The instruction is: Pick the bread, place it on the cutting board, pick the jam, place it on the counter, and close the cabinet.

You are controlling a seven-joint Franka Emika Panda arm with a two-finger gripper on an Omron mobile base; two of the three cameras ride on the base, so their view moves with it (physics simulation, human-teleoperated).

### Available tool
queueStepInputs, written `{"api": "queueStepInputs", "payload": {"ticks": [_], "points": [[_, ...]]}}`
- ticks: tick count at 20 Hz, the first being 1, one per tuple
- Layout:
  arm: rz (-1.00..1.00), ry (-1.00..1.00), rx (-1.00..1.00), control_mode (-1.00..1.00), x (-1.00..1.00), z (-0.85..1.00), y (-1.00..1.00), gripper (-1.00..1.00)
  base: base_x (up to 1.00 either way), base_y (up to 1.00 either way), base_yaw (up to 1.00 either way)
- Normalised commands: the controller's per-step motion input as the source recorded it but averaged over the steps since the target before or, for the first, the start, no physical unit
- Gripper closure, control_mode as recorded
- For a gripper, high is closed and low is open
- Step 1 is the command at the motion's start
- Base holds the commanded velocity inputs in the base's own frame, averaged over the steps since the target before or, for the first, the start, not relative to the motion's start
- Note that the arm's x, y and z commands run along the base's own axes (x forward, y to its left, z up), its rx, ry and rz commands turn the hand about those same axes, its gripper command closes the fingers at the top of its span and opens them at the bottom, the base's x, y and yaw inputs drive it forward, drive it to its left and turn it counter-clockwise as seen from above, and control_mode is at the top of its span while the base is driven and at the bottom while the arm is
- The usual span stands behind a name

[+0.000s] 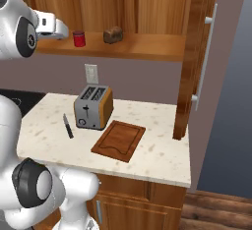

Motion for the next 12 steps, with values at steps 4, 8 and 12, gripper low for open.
{"api": "queueStepInputs", "payload": {"ticks": [4, 8, 12], "points": [[0.0, 0.0, 0.0, -1.0, 0.13, -0.22, -0.08, -1.0, 0.0, 0.0, 0.0], [0.0, 0.0, 0.0, -1.0, 0.22, -0.27, -0.07, -1.0, 0.0, 0.0, 0.0], [0.0, 0.0, 0.0, -1.0, 0.22, -0.33, -0.05, -1.0, 0.0, 0.0, 0.0]]}}
